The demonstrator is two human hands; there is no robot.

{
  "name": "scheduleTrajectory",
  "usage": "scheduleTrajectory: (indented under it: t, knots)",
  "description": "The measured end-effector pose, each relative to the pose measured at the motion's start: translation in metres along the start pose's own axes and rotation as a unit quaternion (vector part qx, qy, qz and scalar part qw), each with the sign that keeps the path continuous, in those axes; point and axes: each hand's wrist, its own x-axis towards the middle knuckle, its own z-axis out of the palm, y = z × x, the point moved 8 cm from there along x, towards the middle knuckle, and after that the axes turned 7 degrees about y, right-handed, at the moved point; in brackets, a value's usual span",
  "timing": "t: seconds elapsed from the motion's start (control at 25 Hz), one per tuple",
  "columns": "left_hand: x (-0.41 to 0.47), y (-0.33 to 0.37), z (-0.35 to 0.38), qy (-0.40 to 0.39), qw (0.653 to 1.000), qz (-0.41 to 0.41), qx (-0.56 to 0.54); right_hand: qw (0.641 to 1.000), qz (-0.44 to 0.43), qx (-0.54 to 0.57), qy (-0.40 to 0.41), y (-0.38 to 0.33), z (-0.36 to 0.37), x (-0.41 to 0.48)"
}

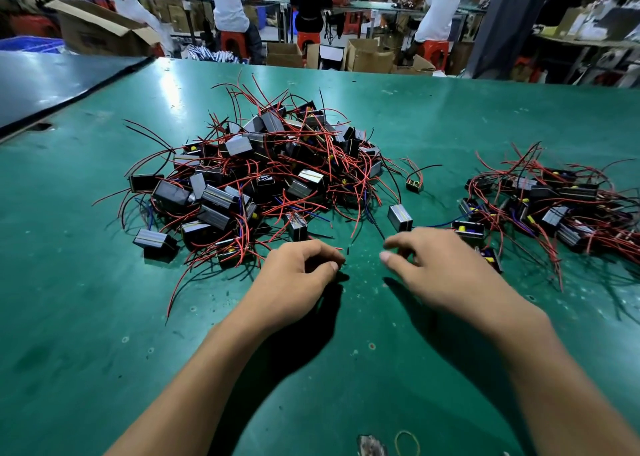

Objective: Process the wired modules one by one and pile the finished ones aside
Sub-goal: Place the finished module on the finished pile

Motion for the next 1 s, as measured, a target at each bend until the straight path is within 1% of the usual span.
scheduleTrajectory:
  t: [0.04,0.08,0.2,0.28,0.36,0.44,0.52,0.6,0.68,0.76,0.8,0.88,0.96,1.0]
  knots:
    - [0.000,0.000,-0.001,0.000,1.000,0.003,0.006,0.999,0.022,-0.035,-0.015,0.006,0.006,0.000]
    - [0.000,0.001,-0.001,0.000,1.000,0.004,0.010,0.998,0.050,-0.049,-0.007,0.015,0.004,0.001]
    - [-0.001,0.003,-0.002,-0.002,1.000,0.006,0.012,0.988,0.131,-0.054,0.054,0.051,-0.011,0.003]
    - [-0.002,0.004,-0.001,-0.003,1.000,0.007,0.008,0.981,0.165,-0.069,0.073,0.072,-0.017,0.004]
    - [-0.003,0.004,-0.001,-0.004,1.000,0.008,0.008,0.979,0.174,-0.055,0.091,0.086,-0.020,0.004]
    - [-0.003,0.004,-0.001,-0.005,1.000,0.007,0.009,0.979,0.164,-0.015,0.120,0.092,-0.024,0.005]
    - [-0.004,0.005,-0.002,-0.006,1.000,0.005,0.006,0.972,0.154,0.037,0.176,0.092,-0.029,0.003]
    - [-0.005,0.005,-0.002,-0.005,1.000,-0.001,-0.003,0.958,0.163,0.048,0.232,0.093,-0.034,0.000]
    - [-0.006,0.004,-0.003,-0.003,1.000,-0.006,-0.007,0.944,0.209,0.007,0.255,0.097,-0.037,-0.003]
    - [-0.006,0.004,-0.003,-0.004,1.000,-0.007,-0.008,0.935,0.245,-0.067,0.247,0.095,-0.040,-0.006]
    - [-0.006,0.003,-0.003,-0.005,1.000,-0.007,-0.007,0.936,0.230,-0.089,0.250,0.086,-0.040,-0.006]
    - [-0.006,0.003,-0.002,-0.002,1.000,-0.008,-0.005,0.951,0.148,-0.086,0.257,0.056,-0.035,0.000]
    - [-0.006,0.003,-0.003,0.002,1.000,-0.010,-0.007,0.970,0.084,-0.060,0.220,0.027,-0.014,0.009]
    - [-0.005,0.004,-0.003,0.002,1.000,-0.009,-0.010,0.977,0.076,-0.045,0.191,0.019,-0.002,0.014]
